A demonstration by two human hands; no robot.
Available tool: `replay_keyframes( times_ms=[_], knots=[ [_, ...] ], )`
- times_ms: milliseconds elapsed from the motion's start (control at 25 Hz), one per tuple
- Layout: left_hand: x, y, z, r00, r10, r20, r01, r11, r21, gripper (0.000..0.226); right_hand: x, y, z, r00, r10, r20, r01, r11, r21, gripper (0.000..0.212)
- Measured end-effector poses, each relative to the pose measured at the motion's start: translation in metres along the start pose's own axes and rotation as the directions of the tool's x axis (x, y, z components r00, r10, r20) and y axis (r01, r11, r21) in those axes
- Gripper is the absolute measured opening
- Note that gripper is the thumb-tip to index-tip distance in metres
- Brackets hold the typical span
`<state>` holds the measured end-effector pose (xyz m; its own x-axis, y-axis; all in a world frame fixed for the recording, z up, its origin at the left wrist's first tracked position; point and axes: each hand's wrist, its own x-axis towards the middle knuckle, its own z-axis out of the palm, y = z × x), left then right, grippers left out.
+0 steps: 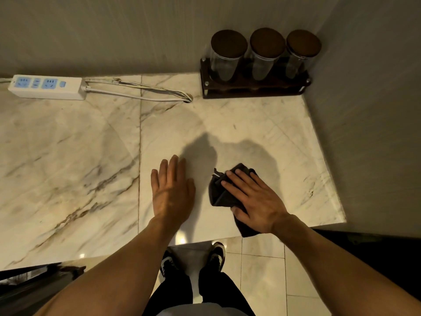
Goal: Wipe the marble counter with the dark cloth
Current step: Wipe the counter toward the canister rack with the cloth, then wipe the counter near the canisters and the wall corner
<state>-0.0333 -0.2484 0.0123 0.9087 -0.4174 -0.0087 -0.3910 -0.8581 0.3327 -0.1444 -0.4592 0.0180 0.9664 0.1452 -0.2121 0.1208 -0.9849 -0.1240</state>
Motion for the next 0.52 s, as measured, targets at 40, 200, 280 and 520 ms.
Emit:
replay_keyframes(
  times_ms=[40,200,280,520],
  knots=[
    [0.002,0.003,0.003,1.000,-0.007,0.002,0.007,1.000,0.013,0.057,0.003,0.003,-0.001,1.000,-0.008,0.000,0.008,1.000,-0.002,0.067],
    [0.009,0.010,0.012,0.997,-0.075,0.019,0.074,0.997,0.031,0.058,0.020,0.018,-0.007,1.000,-0.028,0.001,0.028,1.000,0.012,0.067],
    [0.008,0.011,0.015,0.997,-0.074,0.018,0.073,0.994,0.076,0.059,0.027,0.024,-0.008,1.000,-0.031,-0.002,0.031,0.999,0.007,0.067],
    [0.008,0.013,0.013,0.993,-0.104,0.057,0.096,0.988,0.124,0.061,0.050,0.039,-0.013,0.999,-0.003,-0.041,0.004,1.000,0.017,0.066]
  ],
)
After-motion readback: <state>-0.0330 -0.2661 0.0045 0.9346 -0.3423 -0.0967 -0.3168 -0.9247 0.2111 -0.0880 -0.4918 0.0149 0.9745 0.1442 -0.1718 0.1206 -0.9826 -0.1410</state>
